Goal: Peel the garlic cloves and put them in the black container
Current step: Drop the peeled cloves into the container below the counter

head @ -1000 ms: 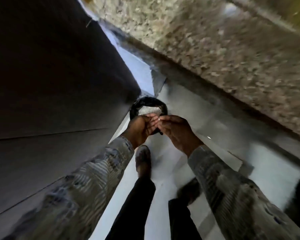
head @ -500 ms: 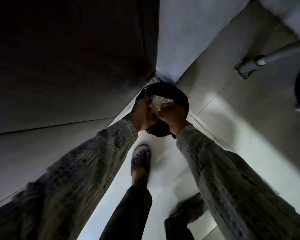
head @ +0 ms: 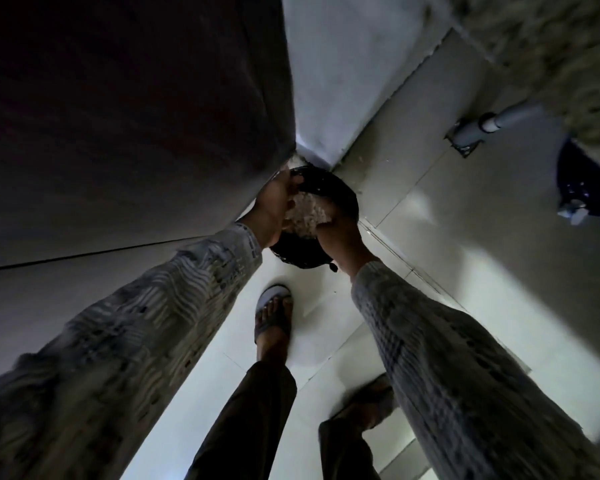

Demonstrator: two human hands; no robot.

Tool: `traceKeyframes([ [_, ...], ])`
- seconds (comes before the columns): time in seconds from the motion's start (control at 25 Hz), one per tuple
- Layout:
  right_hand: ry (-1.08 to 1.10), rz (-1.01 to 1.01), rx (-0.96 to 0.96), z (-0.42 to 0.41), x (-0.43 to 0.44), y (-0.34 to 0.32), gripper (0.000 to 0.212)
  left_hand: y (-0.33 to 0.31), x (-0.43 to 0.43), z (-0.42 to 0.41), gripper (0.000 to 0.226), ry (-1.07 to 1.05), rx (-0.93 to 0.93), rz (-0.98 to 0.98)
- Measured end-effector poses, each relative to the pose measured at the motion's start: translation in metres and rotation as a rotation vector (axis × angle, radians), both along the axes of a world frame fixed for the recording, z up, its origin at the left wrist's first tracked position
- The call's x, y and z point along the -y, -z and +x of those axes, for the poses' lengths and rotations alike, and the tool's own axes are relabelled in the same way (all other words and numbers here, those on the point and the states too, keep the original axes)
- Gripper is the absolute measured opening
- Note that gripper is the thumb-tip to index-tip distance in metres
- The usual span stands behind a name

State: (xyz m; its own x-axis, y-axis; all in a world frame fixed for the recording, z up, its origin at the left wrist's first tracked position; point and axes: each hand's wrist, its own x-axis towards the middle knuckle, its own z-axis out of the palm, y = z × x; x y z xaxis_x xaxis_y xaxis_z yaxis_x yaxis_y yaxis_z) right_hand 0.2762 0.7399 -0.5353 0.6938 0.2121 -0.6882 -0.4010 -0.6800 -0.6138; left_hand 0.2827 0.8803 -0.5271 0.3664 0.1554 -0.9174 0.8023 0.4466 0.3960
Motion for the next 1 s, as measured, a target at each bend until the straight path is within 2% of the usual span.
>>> traceKeyframes([
  [0.12, 0.034, 0.031, 0.05, -0.005, 0.02, -0.045, 0.047, -0.03, 0.015, -0.019, 0.019, 0.075, 0.081, 0.133],
  [0.16, 0.03, 0.021, 0.073, -0.008, 0.029, -0.057, 0.049, -0.039, 0.02, -0.028, 0.015, 0.125, 0.123, 0.199],
  [0.28, 0.057, 0.022, 0.085, -0.028, 0.065, -0.099, 0.062, -0.06, 0.039, -0.055, 0.032, 0.39, 0.233, 0.356],
  [0.44, 0.091, 0.074, 0.11, -0.065, 0.129, -0.19, 0.077, -0.138, 0.092, -0.071, 0.052, 0.663, 0.375, 0.279],
  [0.56, 0.244, 0.072, 0.153, -0.095, 0.18, -0.261, 0.079, -0.218, 0.148, -0.079, 0.065, 0.859, 0.503, 0.312],
  [0.84, 0.622, 0.018, 0.36, -0.184, 0.31, -0.408, 0.074, -0.39, 0.298, -0.106, 0.067, 1.241, 0.788, 0.253],
  [1.0, 0.727, -0.053, 0.537, -0.237, 0.391, -0.475, 0.074, -0.465, 0.389, -0.129, 0.07, 1.424, 0.933, 0.188],
])
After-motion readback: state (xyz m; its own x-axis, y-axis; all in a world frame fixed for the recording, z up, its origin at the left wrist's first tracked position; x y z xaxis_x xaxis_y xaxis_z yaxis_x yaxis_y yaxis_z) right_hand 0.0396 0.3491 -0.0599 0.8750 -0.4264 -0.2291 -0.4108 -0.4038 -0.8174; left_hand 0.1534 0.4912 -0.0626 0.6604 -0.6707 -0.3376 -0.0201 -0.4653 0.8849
